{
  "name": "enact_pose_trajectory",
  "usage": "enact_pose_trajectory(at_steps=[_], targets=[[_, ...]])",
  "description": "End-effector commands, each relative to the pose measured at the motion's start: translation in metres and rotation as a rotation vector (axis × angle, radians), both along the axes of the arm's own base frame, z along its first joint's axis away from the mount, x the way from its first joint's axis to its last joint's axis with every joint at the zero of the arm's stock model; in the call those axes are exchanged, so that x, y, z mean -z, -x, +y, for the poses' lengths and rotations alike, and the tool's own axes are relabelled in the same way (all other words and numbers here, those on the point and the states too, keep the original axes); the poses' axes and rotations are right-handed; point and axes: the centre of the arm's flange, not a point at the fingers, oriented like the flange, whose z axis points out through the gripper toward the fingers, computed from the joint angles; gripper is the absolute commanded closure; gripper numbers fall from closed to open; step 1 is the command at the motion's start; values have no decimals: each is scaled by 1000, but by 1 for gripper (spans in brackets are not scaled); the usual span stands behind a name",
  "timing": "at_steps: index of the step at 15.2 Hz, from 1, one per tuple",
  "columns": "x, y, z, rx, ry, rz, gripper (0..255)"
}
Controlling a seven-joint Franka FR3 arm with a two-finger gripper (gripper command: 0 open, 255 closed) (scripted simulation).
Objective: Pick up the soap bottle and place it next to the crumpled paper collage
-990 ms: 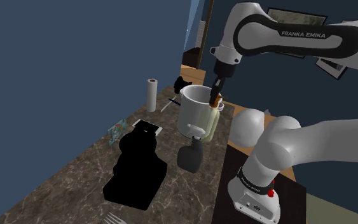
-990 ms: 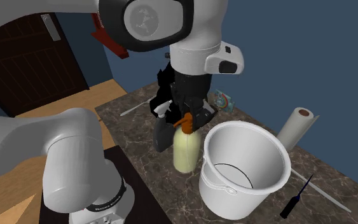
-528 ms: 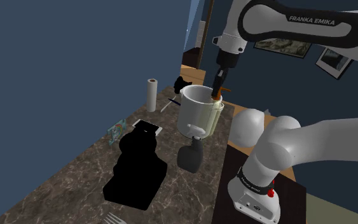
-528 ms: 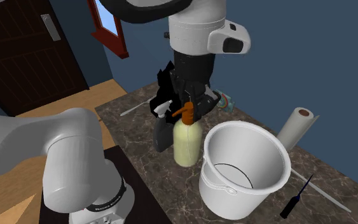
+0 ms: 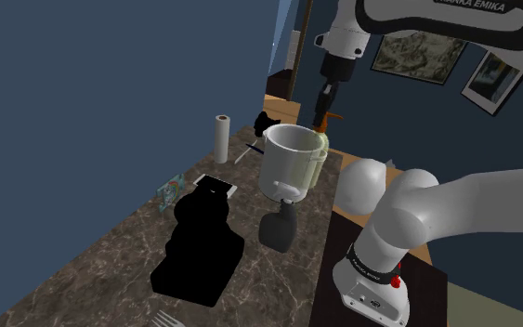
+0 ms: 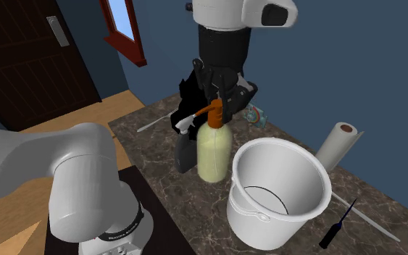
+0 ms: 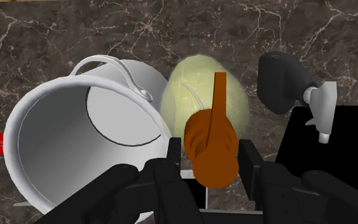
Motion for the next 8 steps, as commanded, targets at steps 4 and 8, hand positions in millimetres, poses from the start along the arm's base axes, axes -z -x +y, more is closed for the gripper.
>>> enact_pose_trajectory(at_steps=[4,8], targets=[[-27,1,0,0,0,0,255],[-48,1,0,0,0,0,255]])
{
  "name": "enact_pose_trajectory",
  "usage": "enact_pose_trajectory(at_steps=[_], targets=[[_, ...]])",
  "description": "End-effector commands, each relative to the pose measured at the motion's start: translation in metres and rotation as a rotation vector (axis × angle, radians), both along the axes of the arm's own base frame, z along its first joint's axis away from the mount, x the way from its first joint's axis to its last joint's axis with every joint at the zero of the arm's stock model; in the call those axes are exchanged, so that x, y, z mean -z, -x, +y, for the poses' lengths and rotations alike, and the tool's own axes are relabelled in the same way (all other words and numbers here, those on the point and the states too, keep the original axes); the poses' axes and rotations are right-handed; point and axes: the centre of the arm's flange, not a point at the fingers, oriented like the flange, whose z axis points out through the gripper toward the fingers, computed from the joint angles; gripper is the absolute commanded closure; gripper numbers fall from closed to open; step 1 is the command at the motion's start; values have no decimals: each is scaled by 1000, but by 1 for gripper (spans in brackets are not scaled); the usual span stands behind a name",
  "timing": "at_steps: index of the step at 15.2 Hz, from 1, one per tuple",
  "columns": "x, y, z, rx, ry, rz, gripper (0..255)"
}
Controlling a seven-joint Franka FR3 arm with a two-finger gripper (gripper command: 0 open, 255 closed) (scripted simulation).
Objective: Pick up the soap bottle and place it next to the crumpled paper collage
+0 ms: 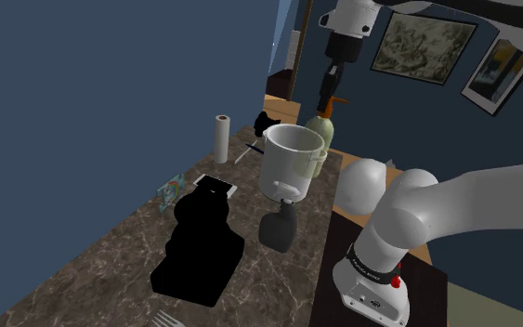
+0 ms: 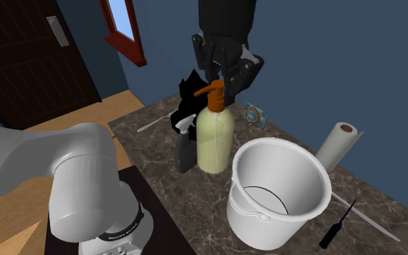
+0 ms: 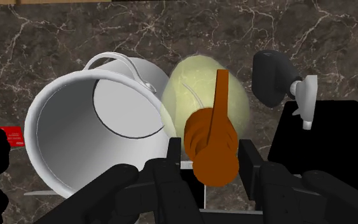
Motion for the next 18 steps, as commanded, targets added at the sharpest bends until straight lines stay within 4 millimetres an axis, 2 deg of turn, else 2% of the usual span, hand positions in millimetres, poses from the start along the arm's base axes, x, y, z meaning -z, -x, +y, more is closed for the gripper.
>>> enact_pose_trajectory(at_steps=[1,16,18], targets=[[-11,1,0,0,0,0,255],[-87,1,0,0,0,0,255],[-87,-12,-23,0,0,0,255]])
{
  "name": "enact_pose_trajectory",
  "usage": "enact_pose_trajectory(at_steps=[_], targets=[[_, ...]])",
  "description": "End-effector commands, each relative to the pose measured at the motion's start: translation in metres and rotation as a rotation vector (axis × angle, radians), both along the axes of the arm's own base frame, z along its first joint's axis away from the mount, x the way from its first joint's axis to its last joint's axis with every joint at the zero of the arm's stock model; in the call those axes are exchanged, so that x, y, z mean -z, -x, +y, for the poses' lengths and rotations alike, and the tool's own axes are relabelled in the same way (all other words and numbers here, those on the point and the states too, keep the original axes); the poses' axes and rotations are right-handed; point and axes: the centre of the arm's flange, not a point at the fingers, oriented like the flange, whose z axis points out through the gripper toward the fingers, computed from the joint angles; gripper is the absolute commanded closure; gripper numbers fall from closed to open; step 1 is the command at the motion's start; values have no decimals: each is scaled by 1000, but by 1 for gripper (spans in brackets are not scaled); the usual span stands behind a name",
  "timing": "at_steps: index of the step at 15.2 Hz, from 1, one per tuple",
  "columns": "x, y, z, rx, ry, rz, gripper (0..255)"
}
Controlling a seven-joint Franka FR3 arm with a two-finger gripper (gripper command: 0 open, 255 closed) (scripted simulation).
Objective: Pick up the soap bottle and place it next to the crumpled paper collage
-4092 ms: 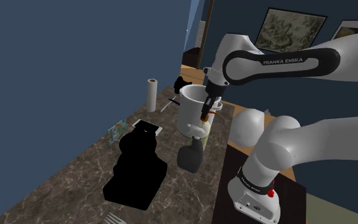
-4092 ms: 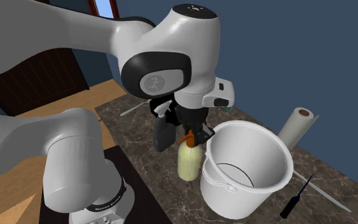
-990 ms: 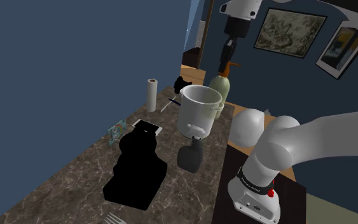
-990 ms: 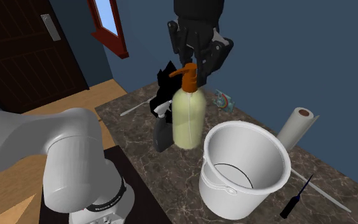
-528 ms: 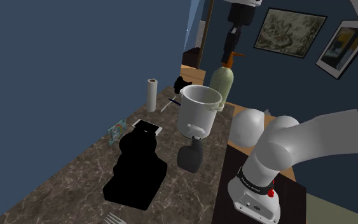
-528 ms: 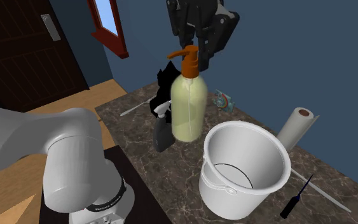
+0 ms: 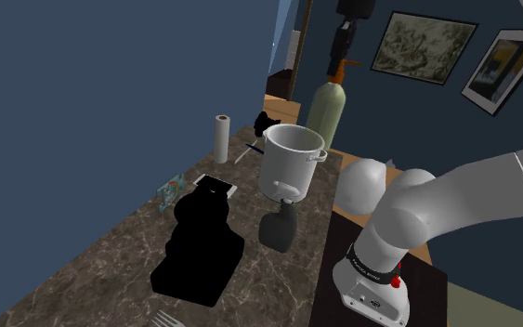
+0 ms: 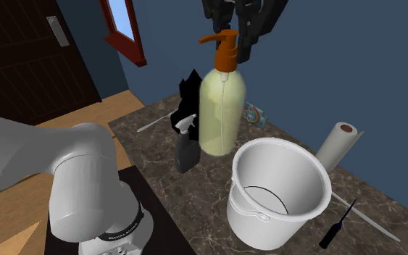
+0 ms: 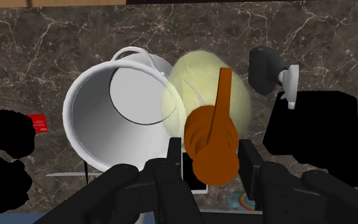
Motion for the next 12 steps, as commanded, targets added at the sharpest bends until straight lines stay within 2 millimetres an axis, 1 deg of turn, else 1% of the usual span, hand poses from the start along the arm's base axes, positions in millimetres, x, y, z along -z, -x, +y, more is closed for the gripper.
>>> enact_pose_trajectory(at_steps=[1,12], targets=[[0,-12,-22,0,1,0,255],[-1,-81,-149,0,1,0,255]])
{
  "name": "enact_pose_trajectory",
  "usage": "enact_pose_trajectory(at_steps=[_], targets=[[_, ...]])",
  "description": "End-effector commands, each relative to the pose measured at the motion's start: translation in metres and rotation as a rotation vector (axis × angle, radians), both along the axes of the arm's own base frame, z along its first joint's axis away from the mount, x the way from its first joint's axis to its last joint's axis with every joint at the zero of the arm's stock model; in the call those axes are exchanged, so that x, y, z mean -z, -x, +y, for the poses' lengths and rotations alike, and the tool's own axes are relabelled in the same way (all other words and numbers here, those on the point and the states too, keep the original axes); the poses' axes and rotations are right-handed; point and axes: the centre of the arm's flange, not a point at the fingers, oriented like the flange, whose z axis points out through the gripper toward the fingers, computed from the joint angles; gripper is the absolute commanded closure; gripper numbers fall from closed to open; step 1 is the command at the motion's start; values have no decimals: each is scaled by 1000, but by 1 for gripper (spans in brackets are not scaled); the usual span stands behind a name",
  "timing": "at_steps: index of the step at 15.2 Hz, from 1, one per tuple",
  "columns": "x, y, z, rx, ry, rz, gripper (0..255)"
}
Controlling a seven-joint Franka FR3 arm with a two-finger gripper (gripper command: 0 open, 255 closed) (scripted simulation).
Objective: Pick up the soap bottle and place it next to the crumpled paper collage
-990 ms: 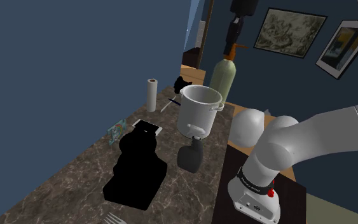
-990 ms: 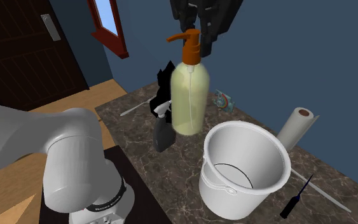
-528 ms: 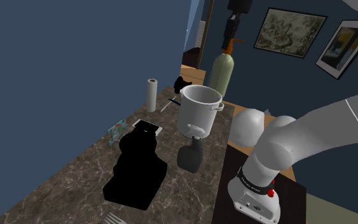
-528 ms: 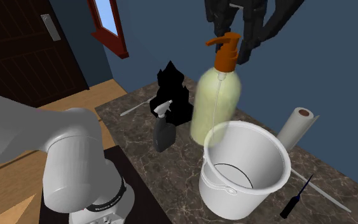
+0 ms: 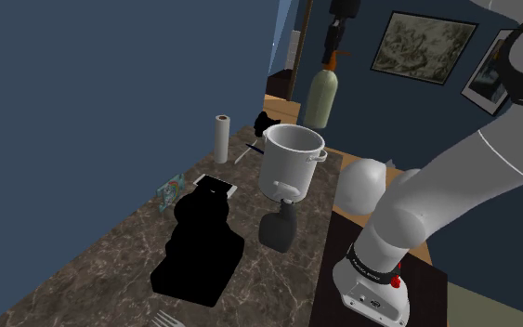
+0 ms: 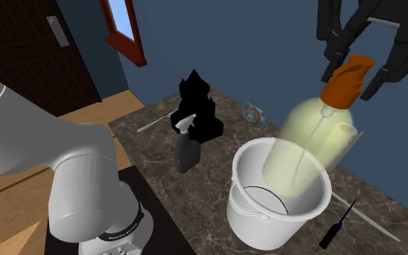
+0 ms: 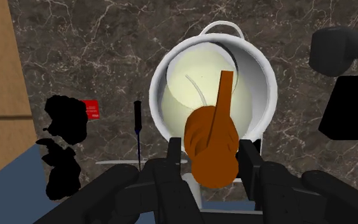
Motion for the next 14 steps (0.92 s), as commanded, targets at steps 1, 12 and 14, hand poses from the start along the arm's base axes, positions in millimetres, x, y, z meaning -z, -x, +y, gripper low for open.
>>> enact_pose_trajectory(at_steps=[1,12,14], targets=[[0,-13,-22,-1,1,0,255],[9,-71,-129,-1,1,0,255],[20,-71,-129,-1,1,0,255]])
